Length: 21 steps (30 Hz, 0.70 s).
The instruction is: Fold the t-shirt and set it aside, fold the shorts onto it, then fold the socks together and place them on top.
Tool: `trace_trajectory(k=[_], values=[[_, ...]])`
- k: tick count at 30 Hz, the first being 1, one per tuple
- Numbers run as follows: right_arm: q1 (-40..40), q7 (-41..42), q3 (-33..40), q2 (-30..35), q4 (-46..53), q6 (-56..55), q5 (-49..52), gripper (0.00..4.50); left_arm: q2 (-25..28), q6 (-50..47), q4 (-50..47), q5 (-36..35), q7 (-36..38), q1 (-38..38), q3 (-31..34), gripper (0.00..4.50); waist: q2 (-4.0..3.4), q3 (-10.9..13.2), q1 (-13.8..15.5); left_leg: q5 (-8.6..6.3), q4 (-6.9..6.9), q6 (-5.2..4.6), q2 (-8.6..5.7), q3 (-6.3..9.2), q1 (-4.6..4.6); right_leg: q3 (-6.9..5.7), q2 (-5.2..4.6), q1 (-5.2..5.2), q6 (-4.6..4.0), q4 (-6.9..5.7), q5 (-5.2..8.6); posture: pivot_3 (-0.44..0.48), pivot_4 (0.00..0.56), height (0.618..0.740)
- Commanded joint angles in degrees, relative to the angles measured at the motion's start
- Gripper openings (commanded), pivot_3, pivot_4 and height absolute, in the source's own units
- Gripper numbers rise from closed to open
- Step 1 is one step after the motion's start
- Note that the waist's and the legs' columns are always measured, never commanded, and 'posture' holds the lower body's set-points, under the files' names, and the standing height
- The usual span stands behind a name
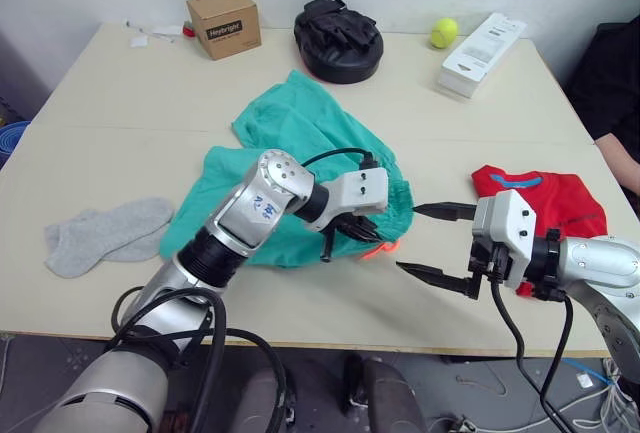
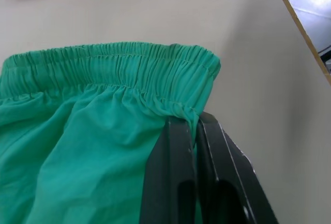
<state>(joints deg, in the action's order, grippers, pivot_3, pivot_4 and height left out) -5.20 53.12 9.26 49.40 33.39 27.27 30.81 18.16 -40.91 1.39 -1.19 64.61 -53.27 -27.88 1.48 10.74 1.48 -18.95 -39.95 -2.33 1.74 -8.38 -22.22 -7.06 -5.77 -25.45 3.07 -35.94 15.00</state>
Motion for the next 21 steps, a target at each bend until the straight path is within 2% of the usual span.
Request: trace_trajectory(k=[1,6,9,11,14,16,18,21], values=[[0.80,-0.39,1.29,0.55,2.88,-1.43,-0.57,4.50,0.04,-4.03,-4.50,-4.21,-0.83,0.16,4.54,1.33,0.00,0.00,-0.05,0.00,0.00,0.00,0.01,0.00,0.00,0.00,-0.02,0.00,0.00,0.00,0.00,0.000,0.150,0.740],[0.92,-0.23,-1.24,0.31,3.41,-2.93,-2.77,4.50,3.95,-9.79,-9.34,-13.11,1.04,-0.08,13.66,2.97,-0.03,-0.01,-0.25,0.00,0.01,0.03,0.06,0.01,0.03,0.00,-0.02,-0.01,-0.02,-0.01,0.01,0.000,0.150,0.740],[-0.24,0.00,-3.75,0.00,2.74,-4.09,-4.62,4.50,10.29,-10.46,-11.20,-16.17,2.17,0.76,18.70,3.91,-0.06,0.00,-0.43,0.00,0.00,0.05,0.07,0.01,0.04,0.01,-0.01,-0.01,-0.02,-0.03,0.01,0.000,0.150,0.740],[-0.94,0.40,-5.77,0.08,2.07,-5.61,-6.69,4.50,17.13,-4.36,-11.25,-13.84,3.67,4.20,18.86,4.45,-0.13,-0.02,-0.62,0.00,0.01,0.09,0.08,0.01,0.05,0.01,-0.01,-0.01,-0.04,-0.02,0.02,0.000,0.150,0.740],[-1.37,2.17,-9.65,0.50,0.59,-9.98,-11.06,4.50,31.08,11.36,-10.66,-8.40,8.22,15.52,19.83,4.45,-0.21,-0.05,-1.14,-0.05,0.05,0.16,0.07,-0.02,0.11,0.03,-0.01,0.00,-0.06,-0.01,0.04,0.000,0.150,0.740],[-1.92,3.11,-11.81,0.30,-0.52,-12.59,-13.38,4.50,38.56,22.23,-9.90,-5.29,9.58,23.97,21.32,4.45,-0.21,-0.03,-1.65,-0.09,0.11,0.23,0.12,-0.04,0.14,0.00,0.00,-0.02,-0.14,0.00,0.08,0.000,0.150,0.740],[-2.92,3.69,-14.32,-0.07,-2.08,-15.86,-16.53,4.50,43.68,30.19,-9.91,-3.50,9.41,32.36,23.71,4.45,-0.22,-0.02,-1.68,-0.12,0.12,0.27,0.15,-0.05,0.10,-0.07,-0.01,-0.06,-0.19,0.04,0.11,0.000,0.150,0.740],[-4.48,3.69,-18.12,-0.66,-5.56,-21.31,-22.21,4.50,46.78,36.69,-10.42,-1.13,5.83,41.26,27.34,4.45,-0.26,0.00,-0.98,-0.18,0.08,0.22,0.10,-0.01,0.09,-0.15,-0.22,-0.06,-0.20,0.06,0.12,0.000,0.150,0.740]])
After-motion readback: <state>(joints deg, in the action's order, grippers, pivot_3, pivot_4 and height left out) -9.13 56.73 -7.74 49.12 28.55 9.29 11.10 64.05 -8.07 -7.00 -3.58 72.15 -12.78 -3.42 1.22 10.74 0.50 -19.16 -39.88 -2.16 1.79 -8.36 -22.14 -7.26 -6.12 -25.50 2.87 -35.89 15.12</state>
